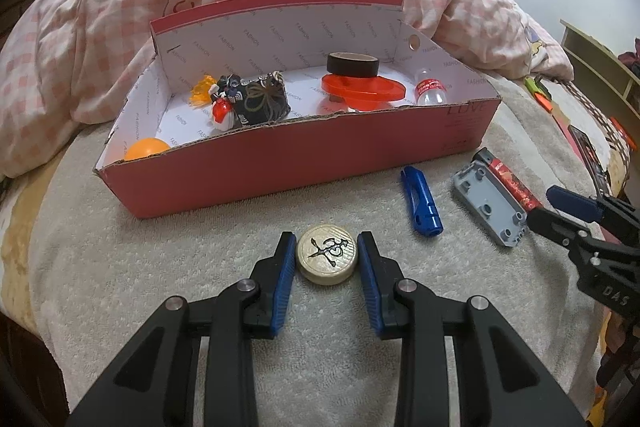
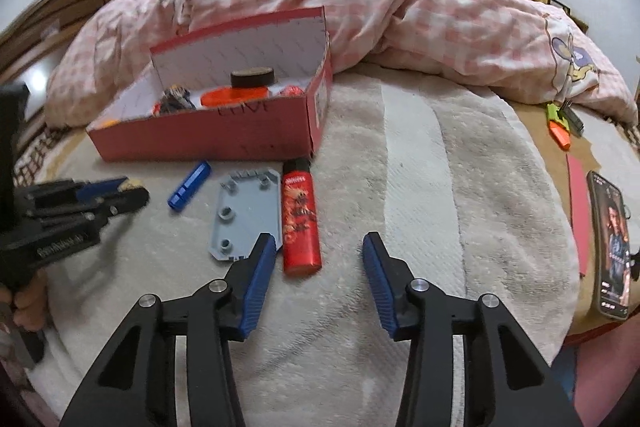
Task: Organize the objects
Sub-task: 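Open the left tool around the chess piece while the right tool nears the spray can, then grasp the chess piece with the left tool while the right tool grasps the spray can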
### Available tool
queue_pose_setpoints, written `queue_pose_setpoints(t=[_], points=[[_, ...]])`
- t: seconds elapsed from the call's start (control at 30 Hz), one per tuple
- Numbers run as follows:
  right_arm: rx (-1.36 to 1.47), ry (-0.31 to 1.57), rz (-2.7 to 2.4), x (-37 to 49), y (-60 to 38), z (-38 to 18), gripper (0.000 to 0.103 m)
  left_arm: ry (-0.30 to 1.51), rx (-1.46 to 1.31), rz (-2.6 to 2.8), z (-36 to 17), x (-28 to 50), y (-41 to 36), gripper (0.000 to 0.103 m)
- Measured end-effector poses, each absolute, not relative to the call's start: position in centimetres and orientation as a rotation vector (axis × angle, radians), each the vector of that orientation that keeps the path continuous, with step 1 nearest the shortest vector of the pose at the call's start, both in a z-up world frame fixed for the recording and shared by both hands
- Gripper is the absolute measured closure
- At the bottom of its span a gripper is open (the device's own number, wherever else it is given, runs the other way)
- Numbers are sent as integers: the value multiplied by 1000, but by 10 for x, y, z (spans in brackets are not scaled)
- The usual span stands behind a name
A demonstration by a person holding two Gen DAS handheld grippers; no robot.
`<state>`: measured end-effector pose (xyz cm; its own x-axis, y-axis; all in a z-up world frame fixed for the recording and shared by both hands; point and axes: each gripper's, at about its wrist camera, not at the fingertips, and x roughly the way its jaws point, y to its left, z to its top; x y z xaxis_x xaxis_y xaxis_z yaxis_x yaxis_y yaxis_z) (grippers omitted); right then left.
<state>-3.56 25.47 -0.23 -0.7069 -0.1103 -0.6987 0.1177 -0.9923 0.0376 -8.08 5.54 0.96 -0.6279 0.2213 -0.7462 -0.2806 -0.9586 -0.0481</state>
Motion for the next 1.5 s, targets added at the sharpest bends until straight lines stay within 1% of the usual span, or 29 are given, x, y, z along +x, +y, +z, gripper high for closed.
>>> queue_pose_setpoints(t=[0.43, 0.5, 0.57, 0.63, 0.73, 1.1, 1.3, 1.5], points=[[1094, 42, -2808, -53, 250, -4, 58, 105, -1179, 2606, 9, -81, 55, 72], [1089, 30, -2795, -59, 250, -7, 64, 106, -1179, 2606, 9, -81, 56, 72], [1087, 32, -2787, -60, 248, -7, 77, 106, -1179, 2606, 9, -81, 55, 72], [1072, 60, -2780, -58, 244, -7, 82, 106, -1179, 2606, 9, -80, 56, 72], [1061, 88, -2769, -55, 240, -7, 83, 106, -1179, 2606, 9, -80, 56, 72], [1058, 73, -2681, -39, 220, -7, 83, 102, -1180, 2598, 9, -82, 54, 72], [1083, -39, -2666, -44, 228, -11, 82, 110, -1180, 2602, 9, -81, 55, 72], [1071, -70, -2689, -44, 226, -12, 82, 113, -1181, 2601, 8, -82, 55, 72]])
